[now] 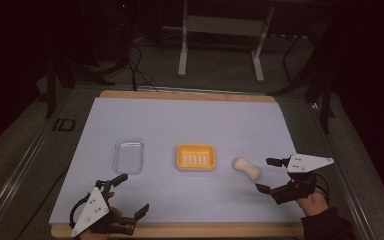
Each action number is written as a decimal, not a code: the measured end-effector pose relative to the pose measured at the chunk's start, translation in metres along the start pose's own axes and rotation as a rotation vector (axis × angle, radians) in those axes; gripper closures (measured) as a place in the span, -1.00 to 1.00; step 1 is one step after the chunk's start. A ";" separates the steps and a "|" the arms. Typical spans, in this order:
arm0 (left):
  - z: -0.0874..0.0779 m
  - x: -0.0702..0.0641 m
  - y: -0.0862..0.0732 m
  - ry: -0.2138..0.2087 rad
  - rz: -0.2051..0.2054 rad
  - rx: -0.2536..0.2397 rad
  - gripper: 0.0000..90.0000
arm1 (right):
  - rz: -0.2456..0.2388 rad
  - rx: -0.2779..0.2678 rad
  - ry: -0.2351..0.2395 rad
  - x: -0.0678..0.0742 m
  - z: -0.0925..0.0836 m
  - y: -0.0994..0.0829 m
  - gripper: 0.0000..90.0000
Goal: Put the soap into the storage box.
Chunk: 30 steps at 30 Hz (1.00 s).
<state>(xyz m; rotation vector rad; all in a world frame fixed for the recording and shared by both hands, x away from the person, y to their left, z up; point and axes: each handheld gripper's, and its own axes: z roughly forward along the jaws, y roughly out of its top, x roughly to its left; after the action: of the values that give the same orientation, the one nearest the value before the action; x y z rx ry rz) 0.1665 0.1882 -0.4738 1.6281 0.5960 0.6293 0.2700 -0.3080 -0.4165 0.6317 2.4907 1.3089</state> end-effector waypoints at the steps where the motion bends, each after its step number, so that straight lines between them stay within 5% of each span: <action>1: 0.000 0.000 0.000 -0.002 -0.002 0.000 -0.98 | 0.005 0.021 0.012 -0.001 0.000 0.001 -0.78; 16: 0.001 -0.003 -0.001 0.003 0.008 0.020 -0.98 | -0.004 0.193 0.012 -0.010 0.004 0.009 -0.78; 20: 0.003 -0.004 -0.002 -0.002 0.014 0.026 -0.98 | -0.009 0.303 0.008 -0.012 0.010 0.009 -0.78; 30: 0.003 -0.004 -0.002 -0.006 0.015 0.033 -0.98 | -0.032 0.467 0.048 -0.015 0.022 0.009 -0.78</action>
<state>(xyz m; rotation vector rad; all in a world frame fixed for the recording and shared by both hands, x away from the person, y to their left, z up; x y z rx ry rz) 0.1660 0.1835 -0.4761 1.6664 0.5930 0.6284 0.2943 -0.2953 -0.4211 0.6550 2.8532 0.7339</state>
